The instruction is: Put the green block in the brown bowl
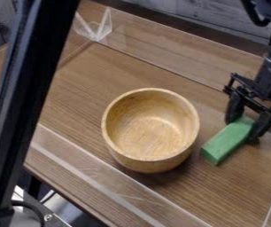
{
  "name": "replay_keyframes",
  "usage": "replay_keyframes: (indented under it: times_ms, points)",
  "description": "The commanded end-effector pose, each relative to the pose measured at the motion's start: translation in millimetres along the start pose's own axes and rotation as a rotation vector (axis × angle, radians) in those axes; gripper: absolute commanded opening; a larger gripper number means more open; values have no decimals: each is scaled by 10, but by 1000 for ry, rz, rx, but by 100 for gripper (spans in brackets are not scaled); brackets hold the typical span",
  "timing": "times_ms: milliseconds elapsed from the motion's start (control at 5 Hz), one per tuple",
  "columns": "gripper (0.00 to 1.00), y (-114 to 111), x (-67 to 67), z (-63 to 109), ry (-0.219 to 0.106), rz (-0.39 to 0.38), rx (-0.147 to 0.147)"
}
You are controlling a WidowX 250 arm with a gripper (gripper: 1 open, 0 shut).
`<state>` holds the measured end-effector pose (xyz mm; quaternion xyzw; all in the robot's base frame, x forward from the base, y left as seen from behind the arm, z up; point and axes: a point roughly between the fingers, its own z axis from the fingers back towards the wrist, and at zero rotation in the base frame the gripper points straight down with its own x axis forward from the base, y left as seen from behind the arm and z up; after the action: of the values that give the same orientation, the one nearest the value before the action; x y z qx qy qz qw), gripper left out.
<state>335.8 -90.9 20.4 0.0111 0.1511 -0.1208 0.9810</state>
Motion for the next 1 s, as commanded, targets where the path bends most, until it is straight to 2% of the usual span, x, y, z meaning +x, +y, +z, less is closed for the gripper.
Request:
replay_keyframes:
  times_ms: [0, 800]
  points:
    - [0, 99, -33, 294, -88, 9, -8]
    - [0, 289, -163, 374, -114, 22, -25]
